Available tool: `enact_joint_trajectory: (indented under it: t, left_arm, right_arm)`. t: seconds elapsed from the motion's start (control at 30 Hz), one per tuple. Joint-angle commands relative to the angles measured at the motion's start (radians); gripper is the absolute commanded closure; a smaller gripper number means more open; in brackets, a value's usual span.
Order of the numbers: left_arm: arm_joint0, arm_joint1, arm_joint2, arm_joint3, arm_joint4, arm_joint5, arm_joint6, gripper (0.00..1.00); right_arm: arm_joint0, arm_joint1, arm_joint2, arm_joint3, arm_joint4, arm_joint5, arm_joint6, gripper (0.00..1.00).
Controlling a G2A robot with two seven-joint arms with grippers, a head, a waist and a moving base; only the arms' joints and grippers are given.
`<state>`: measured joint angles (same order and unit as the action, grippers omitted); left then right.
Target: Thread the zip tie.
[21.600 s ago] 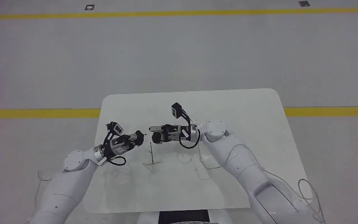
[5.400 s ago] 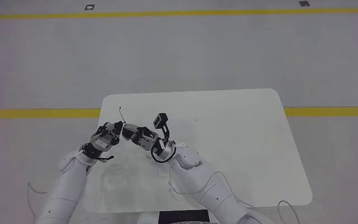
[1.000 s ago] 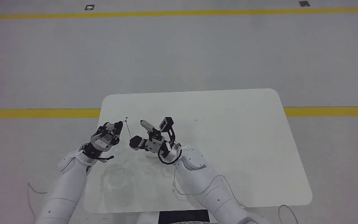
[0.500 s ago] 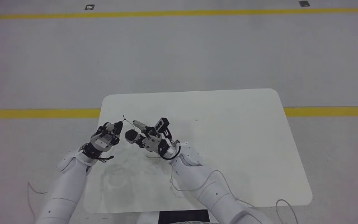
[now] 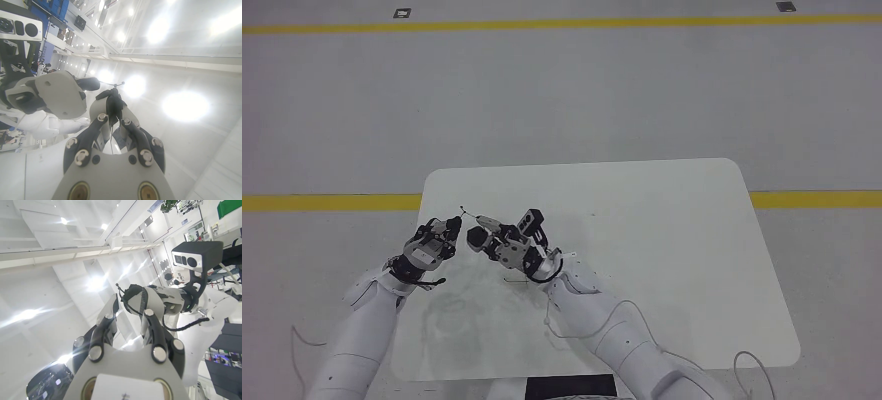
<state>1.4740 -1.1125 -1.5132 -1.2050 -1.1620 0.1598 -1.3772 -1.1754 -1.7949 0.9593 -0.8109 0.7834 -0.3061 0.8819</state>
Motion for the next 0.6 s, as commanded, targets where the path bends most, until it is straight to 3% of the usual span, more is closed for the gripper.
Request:
enact_joint_trajectory:
  t: [0.0,0.07,0.23,0.57]
  left_arm:
    - [0.000,0.000,0.000,0.000,0.000,0.000,0.000,1.00]
    - [0.000,0.000,0.000,0.000,0.000,0.000,0.000,1.00]
    - [0.000,0.000,0.000,0.000,0.000,0.000,0.000,1.00]
    - [0.000,0.000,0.000,0.000,0.000,0.000,0.000,1.00]
  right_arm:
    - [-0.002,0.000,-0.002,-0.001,0.006,0.002,0.006,0.67]
    - [-0.007,0.001,-0.003,-0.002,0.010,0.004,0.011,0.59]
    - [-0.033,0.008,0.000,-0.001,0.025,0.018,0.039,0.51]
    - [-0.070,0.024,0.003,-0.041,0.024,0.056,0.064,0.53]
